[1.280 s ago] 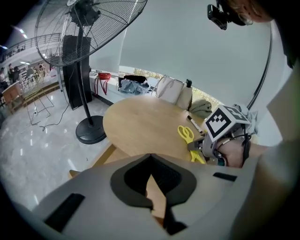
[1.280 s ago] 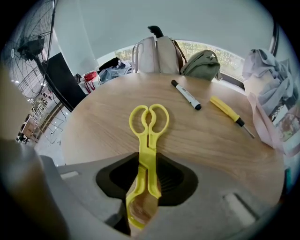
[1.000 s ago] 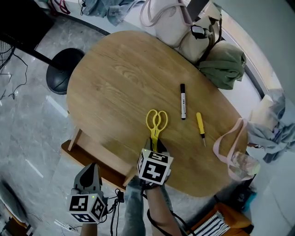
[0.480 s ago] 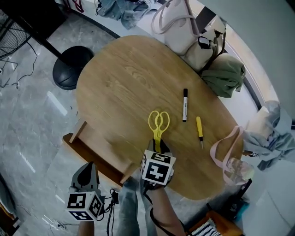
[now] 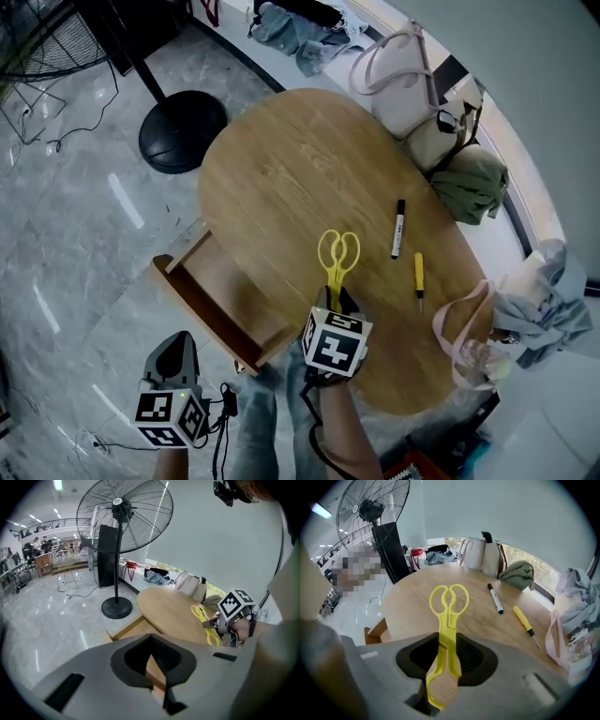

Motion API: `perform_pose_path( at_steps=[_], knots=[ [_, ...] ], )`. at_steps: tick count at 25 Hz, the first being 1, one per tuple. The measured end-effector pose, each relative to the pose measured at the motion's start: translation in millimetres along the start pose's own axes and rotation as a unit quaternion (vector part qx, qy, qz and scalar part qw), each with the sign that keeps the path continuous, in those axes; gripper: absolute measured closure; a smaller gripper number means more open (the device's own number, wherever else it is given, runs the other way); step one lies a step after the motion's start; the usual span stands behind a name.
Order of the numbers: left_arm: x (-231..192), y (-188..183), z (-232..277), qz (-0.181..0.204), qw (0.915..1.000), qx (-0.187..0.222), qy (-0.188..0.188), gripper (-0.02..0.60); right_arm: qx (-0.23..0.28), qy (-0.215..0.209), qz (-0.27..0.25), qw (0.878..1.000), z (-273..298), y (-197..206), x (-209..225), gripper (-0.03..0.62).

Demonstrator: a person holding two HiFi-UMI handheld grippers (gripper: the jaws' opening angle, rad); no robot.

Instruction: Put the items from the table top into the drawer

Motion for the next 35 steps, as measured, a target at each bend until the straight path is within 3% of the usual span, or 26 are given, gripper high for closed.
perform_pose_path(
  at_steps=[12, 20, 28, 35],
  knots=[
    [-68, 19, -50, -0.061, 0.996, 0.033, -0.057, 0.586, 0.012, -0.042, -0.063, 0.997, -21, 2, -81, 0.474],
    [-118, 38, -84, -0.135, 0.9827, 0.058, -0.113, 0.586, 0.011, -0.072, -0.113, 0.991, -31, 10, -135, 0.474],
    [-150, 79, -99, -0.185, 0.9698, 0.062, -0.146, 0.586, 0.005, -0.1, -0.194, 0.976, -30, 28, -176, 0.474],
    [-163, 120, -104, -0.232, 0.9536, 0.075, -0.177, 0.586, -0.008, -0.136, -0.282, 0.95, -21, 55, -201, 0.474]
  ],
)
Point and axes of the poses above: the fingertips, and each gripper's own axes: z forward along the fingers, x to its right, y out of its underside, the point moved 2 cm from there along -z, backward along the fingers, and after that the axes turned 7 degrees about x, right-handed, at the moved point
